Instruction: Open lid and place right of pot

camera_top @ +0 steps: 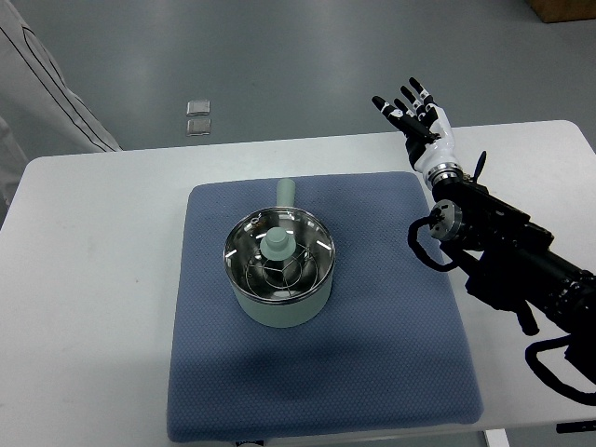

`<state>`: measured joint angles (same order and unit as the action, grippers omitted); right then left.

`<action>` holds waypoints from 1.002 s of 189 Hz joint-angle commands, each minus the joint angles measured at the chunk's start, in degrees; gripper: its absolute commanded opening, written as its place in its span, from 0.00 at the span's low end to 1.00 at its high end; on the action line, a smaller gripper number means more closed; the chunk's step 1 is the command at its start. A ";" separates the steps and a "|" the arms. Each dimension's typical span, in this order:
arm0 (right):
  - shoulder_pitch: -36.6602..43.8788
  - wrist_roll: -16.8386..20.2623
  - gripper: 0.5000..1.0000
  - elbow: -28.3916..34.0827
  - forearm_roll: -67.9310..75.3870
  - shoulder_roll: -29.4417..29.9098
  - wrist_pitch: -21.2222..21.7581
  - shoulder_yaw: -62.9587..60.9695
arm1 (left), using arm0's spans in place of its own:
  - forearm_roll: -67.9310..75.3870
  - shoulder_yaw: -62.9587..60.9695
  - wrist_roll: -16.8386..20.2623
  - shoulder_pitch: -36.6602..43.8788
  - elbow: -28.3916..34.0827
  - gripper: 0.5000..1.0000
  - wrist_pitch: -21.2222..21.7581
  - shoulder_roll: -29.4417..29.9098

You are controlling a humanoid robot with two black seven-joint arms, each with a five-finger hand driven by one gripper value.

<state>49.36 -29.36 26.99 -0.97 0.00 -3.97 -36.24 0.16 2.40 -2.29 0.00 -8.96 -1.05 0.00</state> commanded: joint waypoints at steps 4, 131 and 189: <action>-0.14 0.00 0.86 -0.01 0.00 0.00 0.01 0.03 | 0.01 -0.03 -0.08 0.00 -0.01 1.00 -0.01 0.00; 0.13 0.00 0.86 0.43 0.00 0.00 -0.25 -0.06 | 0.01 0.06 0.01 0.00 -0.01 1.00 -0.01 0.00; 1.71 0.00 0.86 0.43 -1.32 0.00 -0.25 1.08 | 0.01 0.06 0.01 0.00 -0.01 1.00 -0.01 0.00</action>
<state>50.47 -29.35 27.42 -1.95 0.00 -4.29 -35.55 0.17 2.46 -2.28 0.00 -8.96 -1.06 0.00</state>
